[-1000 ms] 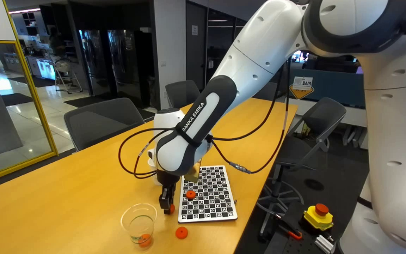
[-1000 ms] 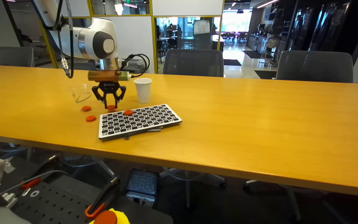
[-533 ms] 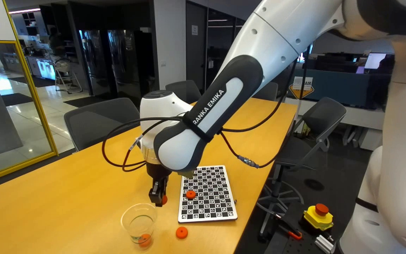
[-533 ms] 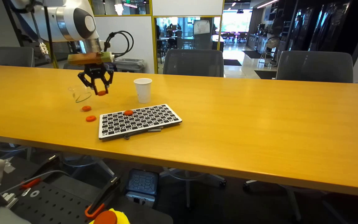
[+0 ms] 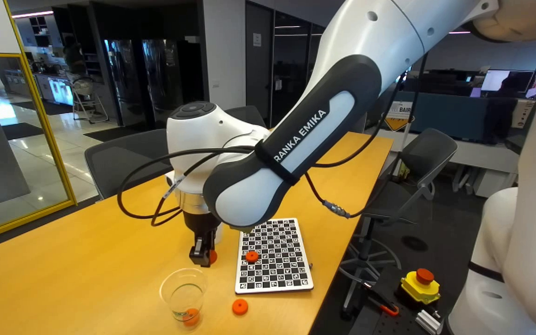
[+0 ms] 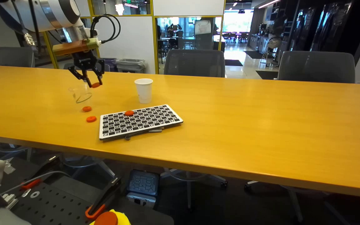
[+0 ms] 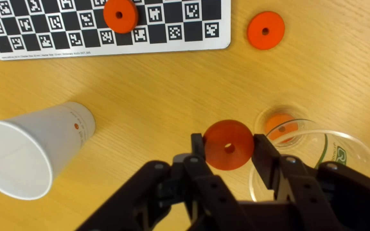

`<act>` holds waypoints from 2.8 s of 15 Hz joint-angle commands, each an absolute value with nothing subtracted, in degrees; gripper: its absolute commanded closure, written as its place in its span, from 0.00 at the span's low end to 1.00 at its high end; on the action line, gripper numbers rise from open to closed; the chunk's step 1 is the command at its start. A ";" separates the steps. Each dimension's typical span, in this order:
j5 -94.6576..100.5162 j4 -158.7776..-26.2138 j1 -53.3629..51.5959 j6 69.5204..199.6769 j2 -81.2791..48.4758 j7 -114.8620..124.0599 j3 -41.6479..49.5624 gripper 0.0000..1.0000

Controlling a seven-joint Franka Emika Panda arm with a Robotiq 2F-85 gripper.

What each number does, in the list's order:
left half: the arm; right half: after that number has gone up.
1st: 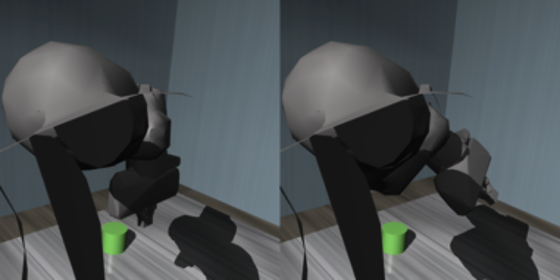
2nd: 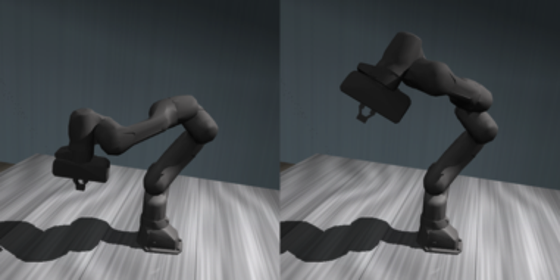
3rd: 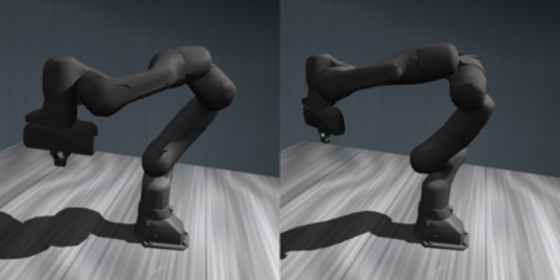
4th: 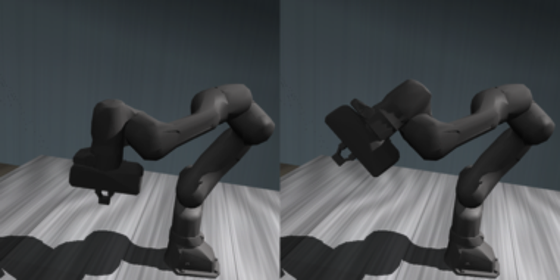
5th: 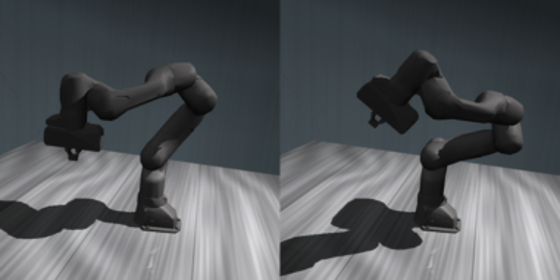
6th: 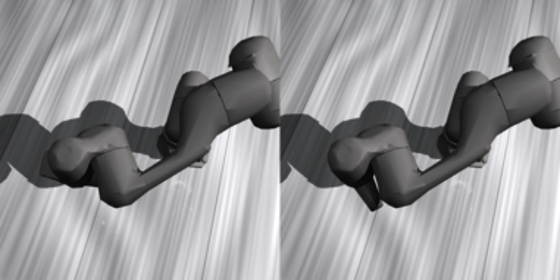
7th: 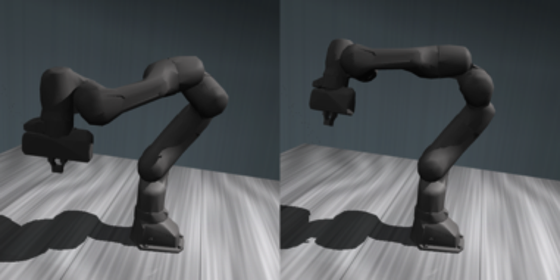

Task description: Put the blue circle into the white cup then the orange circles inside the transparent cup.

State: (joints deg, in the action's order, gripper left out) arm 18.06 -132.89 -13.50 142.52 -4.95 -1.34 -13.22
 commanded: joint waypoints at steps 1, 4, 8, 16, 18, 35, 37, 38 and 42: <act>18.84 -133.30 -14.83 141.39 -2.77 -0.99 -13.93 0.75; 17.68 -133.35 -15.34 142.38 -2.98 -2.97 -14.64 0.75; 15.68 -133.27 -15.42 144.16 -3.49 -6.96 -15.34 0.75; 8.85 -132.22 -15.32 145.95 -5.06 -18.64 -16.82 0.75; 7.07 -132.28 -15.12 146.64 -5.20 -20.76 -16.94 0.75; 13.05 -137.57 -13.90 147.16 -0.53 -4.64 -12.62 0.00; 15.15 -138.64 -13.15 147.10 -0.12 0.23 -11.45 0.00; 16.08 -138.87 -12.66 147.04 -0.34 2.80 -10.82 0.00; 15.47 -138.97 -10.46 146.40 -2.67 7.13 -8.58 0.00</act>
